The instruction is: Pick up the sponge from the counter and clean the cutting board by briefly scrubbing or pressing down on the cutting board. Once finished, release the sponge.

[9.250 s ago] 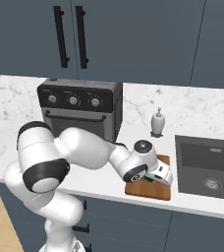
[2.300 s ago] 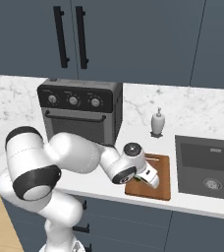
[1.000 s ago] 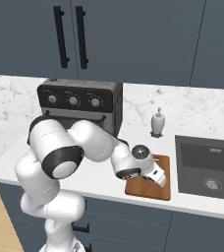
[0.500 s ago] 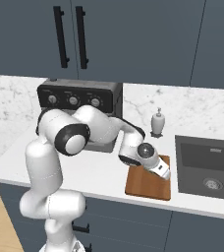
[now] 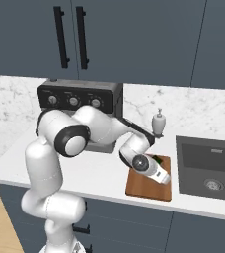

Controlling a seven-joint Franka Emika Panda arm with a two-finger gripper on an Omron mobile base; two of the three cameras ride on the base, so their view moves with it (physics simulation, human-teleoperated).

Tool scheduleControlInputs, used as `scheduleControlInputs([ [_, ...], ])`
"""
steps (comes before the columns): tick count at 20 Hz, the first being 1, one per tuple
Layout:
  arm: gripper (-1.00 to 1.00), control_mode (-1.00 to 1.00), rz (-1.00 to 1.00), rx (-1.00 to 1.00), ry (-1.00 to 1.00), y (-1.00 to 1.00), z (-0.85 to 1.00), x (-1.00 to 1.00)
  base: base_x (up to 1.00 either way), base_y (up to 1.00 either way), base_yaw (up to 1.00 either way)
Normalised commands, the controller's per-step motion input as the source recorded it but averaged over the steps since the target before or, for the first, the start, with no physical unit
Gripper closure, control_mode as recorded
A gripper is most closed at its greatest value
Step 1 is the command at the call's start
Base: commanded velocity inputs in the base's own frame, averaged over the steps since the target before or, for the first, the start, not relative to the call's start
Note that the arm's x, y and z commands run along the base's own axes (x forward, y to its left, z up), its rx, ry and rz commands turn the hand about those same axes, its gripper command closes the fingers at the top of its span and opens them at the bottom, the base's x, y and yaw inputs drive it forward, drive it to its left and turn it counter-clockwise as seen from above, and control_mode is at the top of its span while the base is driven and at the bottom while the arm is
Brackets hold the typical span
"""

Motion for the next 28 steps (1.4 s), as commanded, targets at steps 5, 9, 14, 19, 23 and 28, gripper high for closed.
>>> scheduleControlInputs([
  [5, 1.0, -1.0, 0.03, 0.0, 0.06, 0.0, 0.42, -0.55, 0.0, 0.0, 0.0],
  [9, 1.0, -1.0, 0.07, 0.0, 0.09, 0.0, 0.63, -0.65, 0.0, 0.0, 0.0],
  [14, 1.0, -1.0, 0.09, 0.0, 0.03, 0.0, 0.64, -0.48, 0.0, 0.0, 0.0],
  [19, 1.0, -1.0, 0.09, 0.03, 0.0, 0.0, 0.92, -0.04, 0.0, 0.0, 0.0],
  [23, 1.0, -1.0, 0.1, 0.09, 0.03, 0.0, 1.0, 0.0, 0.0, 0.0, 0.0],
  [28, 1.0, -1.0, 0.16, 0.13, 0.2, 0.0, 1.0, 0.0, 0.0, 0.0, 0.0],
])
